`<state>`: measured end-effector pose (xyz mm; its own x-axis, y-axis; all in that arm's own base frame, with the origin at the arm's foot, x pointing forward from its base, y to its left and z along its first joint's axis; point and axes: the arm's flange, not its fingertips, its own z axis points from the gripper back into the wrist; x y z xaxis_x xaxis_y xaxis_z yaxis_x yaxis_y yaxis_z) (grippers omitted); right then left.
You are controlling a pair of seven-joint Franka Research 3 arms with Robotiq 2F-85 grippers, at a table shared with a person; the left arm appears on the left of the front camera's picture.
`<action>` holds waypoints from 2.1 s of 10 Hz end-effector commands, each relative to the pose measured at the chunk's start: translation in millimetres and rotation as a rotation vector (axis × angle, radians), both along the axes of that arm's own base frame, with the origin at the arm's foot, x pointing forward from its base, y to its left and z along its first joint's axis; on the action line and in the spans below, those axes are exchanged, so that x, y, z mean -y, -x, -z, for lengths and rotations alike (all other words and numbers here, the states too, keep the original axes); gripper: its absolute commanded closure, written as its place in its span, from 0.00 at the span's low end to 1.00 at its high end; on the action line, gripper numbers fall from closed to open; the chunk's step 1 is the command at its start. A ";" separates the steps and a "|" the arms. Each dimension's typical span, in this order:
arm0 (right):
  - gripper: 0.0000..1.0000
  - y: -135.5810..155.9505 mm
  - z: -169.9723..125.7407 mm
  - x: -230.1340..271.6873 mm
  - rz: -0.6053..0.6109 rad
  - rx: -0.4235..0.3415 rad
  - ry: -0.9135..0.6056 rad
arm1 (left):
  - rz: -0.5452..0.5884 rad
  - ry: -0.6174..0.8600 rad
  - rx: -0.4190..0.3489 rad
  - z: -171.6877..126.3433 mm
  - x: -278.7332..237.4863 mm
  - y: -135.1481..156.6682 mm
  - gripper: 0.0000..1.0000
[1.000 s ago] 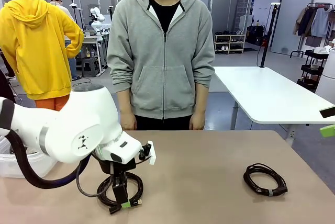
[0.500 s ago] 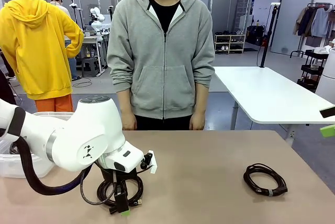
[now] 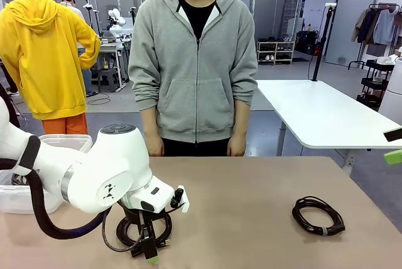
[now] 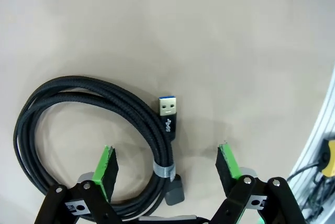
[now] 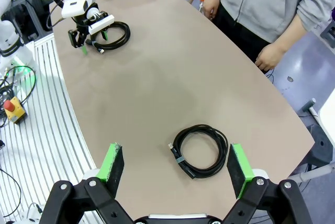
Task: Organize and store the cables.
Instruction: Place the USB Extension Cable into the Organizing box.
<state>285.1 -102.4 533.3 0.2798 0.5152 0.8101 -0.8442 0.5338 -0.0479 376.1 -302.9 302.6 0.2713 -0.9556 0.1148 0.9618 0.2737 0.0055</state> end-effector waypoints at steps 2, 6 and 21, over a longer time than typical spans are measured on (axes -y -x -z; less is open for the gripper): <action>0.00 1.2 -0.9 -1.0 0.002 0.006 0.002 | 0.003 -0.030 0.053 5.0 -0.7 -3.0 0.66; 0.00 1.2 -0.9 -1.0 0.002 0.006 0.002 | 0.018 -0.030 0.049 5.0 -0.6 2.1 1.00; 0.00 1.2 -0.9 -1.0 0.002 0.006 0.002 | 0.202 -0.029 0.064 -143.8 -19.3 -13.9 0.95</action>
